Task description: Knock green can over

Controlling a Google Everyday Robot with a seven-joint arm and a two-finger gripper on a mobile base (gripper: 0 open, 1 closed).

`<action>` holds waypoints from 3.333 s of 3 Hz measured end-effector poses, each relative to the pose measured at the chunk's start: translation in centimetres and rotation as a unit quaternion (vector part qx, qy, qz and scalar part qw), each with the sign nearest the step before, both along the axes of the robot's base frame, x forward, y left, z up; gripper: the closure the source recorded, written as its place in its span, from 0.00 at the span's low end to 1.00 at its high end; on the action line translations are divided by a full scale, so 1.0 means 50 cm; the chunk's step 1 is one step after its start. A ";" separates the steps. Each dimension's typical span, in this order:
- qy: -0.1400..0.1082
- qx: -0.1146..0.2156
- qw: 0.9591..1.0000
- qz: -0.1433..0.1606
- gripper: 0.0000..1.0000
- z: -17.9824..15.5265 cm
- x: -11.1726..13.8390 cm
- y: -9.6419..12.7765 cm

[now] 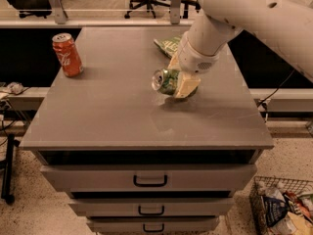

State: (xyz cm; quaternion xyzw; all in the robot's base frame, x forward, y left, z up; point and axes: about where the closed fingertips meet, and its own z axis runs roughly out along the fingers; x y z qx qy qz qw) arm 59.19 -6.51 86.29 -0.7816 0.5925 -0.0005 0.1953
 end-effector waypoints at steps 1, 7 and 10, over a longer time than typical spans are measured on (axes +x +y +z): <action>0.003 -0.041 0.999 0.021 0.82 -0.025 -0.018 0.008; 0.011 -0.056 0.997 0.059 0.00 -0.011 -0.033 0.016; 0.057 0.125 0.987 -0.085 0.00 0.051 0.022 -0.229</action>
Offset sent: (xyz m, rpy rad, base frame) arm -0.0213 0.0203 -0.0190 -0.1323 0.0196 0.1265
